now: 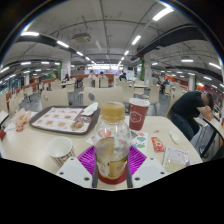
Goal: Pour water
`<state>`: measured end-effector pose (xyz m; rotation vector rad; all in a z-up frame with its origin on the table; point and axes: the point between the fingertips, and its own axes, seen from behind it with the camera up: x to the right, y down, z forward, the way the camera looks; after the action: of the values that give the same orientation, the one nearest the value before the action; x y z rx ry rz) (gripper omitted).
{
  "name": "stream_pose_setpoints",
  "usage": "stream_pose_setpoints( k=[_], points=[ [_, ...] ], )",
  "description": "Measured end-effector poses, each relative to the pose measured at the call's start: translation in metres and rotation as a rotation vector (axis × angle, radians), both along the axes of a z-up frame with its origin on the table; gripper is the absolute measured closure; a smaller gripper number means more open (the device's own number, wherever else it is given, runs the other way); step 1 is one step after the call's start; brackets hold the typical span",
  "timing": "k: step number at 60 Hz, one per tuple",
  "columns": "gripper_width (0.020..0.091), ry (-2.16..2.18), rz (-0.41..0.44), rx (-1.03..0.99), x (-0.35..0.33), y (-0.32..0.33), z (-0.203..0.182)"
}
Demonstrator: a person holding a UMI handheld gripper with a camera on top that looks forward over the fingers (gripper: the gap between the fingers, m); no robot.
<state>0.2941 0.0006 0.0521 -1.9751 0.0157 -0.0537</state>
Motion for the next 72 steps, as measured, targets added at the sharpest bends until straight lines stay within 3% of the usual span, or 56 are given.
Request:
stream_pose_setpoints(
  k=[8, 14, 16, 21, 22, 50, 72],
  points=[
    [0.0689, 0.016, -0.014, 0.012, 0.001, 0.000, -0.002],
    [0.0596, 0.015, -0.022, -0.027, 0.003, -0.001, -0.004],
    [0.0529, 0.010, -0.033, -0.054, 0.005, -0.004, -0.006],
    [0.0261, 0.003, -0.054, -0.118, 0.007, -0.017, -0.006],
    [0.0237, 0.002, -0.055, -0.131, 0.008, -0.020, -0.006],
    [0.0254, 0.032, -0.039, -0.329, -0.042, -0.176, 0.051],
    [0.0252, 0.027, -0.037, -0.322, -0.062, -0.204, 0.069]
  ],
)
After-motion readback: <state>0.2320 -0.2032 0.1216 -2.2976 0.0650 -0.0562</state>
